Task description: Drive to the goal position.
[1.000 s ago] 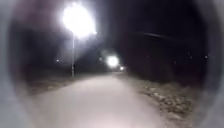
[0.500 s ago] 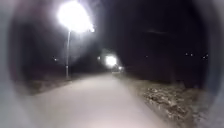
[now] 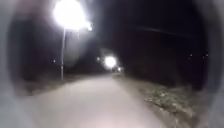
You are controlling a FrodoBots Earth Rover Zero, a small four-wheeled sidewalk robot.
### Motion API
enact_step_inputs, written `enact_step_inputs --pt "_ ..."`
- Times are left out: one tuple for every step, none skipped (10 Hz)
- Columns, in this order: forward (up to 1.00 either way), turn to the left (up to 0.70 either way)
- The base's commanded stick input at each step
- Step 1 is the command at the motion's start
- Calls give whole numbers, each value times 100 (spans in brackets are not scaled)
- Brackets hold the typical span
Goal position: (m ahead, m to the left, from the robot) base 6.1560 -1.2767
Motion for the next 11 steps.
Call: enact_step_inputs --pt "100 40" --pt "100 40" --pt "100 40" --pt "100 19" --pt "100 1" --pt "100 0" --pt "100 0" --pt "100 0" --pt "100 0" --pt "100 0" --pt "100 0"
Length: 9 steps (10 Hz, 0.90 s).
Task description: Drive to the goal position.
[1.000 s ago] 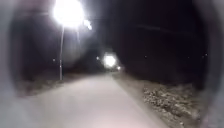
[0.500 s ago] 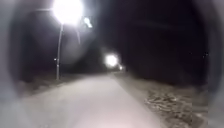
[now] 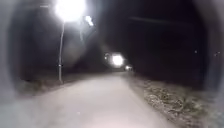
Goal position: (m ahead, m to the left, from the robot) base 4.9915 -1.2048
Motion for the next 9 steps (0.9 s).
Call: enact_step_inputs --pt "100 0" --pt "100 0" --pt "100 0" --pt "100 0" --pt "100 0" --pt "100 0" --pt "100 0" --pt "100 0" --pt "100 0"
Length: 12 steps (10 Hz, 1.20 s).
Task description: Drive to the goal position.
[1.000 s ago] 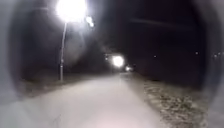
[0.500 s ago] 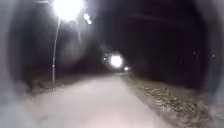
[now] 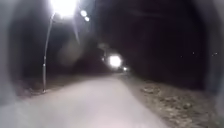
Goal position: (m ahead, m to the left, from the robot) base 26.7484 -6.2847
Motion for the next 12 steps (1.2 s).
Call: enact_step_inputs --pt "100 0" --pt "100 0" --pt "100 0" --pt "100 0" --pt "100 0" --pt "100 0" --pt "100 0" --pt "100 1" --pt "100 6" --pt "100 28" --pt "100 40" --pt "100 27"
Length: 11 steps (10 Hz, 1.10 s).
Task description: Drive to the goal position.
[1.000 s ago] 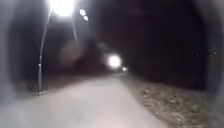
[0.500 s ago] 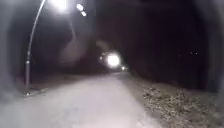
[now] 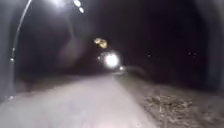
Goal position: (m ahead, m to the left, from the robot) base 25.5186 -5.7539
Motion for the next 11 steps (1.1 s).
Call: enact_step_inputs --pt "100 11" --pt "100 0" --pt "100 0" --pt "100 0" --pt "100 14" --pt "100 36" --pt "100 40" --pt "100 40" --pt "100 25" --pt "100 6" --pt "100 0"
